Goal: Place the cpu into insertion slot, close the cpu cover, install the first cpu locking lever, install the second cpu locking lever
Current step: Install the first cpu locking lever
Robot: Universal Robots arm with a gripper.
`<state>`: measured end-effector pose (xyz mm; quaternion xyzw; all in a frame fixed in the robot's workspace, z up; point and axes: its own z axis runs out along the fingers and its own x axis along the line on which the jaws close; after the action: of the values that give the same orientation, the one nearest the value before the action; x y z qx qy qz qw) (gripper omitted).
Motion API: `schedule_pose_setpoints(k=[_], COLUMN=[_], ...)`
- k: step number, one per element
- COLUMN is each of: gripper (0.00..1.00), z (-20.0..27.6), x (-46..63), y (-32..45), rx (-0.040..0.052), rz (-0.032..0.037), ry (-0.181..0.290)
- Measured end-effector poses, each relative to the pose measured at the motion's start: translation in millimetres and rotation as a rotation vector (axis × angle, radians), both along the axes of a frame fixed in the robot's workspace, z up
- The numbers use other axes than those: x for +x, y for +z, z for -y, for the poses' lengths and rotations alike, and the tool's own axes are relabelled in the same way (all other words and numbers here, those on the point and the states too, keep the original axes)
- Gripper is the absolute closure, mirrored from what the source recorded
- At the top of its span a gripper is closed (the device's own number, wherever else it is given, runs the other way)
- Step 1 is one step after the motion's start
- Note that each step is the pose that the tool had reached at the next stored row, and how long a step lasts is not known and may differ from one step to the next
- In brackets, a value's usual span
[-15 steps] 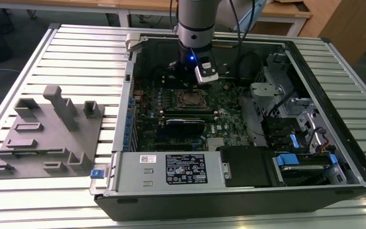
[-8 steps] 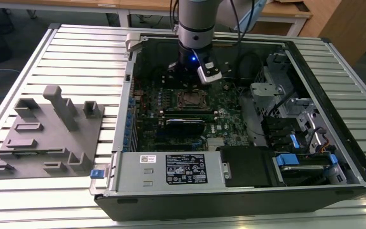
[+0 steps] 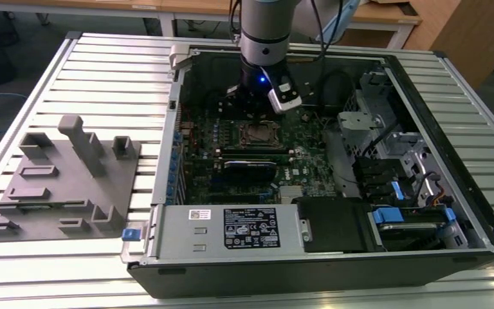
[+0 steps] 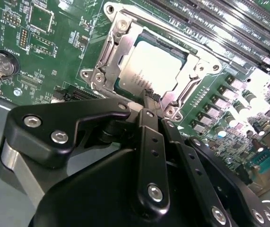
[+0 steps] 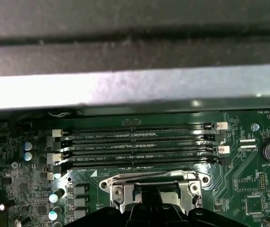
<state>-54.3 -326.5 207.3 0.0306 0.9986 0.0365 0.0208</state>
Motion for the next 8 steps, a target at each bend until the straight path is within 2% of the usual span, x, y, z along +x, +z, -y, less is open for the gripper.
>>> schedule_pose_setpoints(k=[4, 8], gripper=[0.89, 0.89], z=[2.2, 10.1], x=[0.1, 1.3], y=[0.0, 0.0], rx=[-0.0004, -0.0004], rz=[0.0000, 0.0000], ry=[0.000, 0.000])
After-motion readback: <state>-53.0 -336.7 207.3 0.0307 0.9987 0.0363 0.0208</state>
